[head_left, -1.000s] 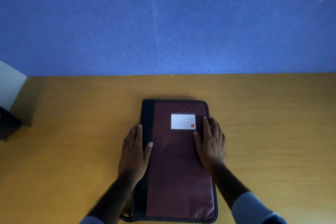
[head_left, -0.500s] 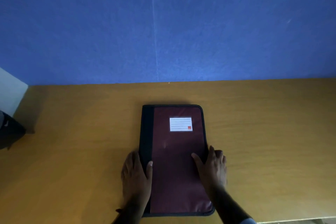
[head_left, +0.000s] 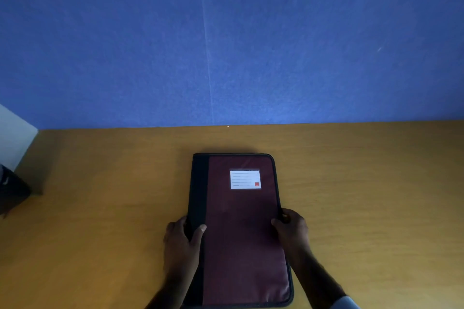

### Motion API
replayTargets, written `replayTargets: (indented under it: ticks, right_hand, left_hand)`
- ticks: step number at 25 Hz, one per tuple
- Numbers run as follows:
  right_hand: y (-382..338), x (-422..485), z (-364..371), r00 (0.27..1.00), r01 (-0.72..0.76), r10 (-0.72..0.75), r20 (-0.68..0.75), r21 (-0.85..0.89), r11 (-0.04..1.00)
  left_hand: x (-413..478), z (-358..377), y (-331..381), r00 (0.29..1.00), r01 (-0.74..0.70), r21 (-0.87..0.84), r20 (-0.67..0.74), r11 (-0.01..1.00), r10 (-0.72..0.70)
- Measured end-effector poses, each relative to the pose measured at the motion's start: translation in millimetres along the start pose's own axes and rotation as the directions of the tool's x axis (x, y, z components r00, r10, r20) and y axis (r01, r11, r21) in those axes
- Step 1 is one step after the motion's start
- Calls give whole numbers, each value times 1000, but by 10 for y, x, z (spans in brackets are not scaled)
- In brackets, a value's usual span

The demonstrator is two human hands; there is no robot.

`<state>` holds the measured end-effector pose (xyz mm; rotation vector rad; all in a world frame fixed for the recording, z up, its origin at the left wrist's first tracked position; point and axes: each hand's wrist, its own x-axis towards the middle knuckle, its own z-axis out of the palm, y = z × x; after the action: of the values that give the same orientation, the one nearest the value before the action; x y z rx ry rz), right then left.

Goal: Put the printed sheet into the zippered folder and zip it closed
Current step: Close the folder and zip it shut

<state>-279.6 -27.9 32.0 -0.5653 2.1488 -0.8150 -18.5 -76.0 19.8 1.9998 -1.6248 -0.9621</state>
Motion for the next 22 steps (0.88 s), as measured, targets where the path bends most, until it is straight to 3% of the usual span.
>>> replayTargets:
  ticks: [10, 22]
  right_hand:
    - [-481, 589, -181, 998, 67, -64, -28, 121, 990]
    - [-650, 952, -110, 997, 50, -47, -64, 52, 997]
  left_hand:
    - [465, 37, 614, 999, -44, -137, -21, 990, 41]
    - [821, 170, 646, 998, -46, -66, 50, 997, 49]
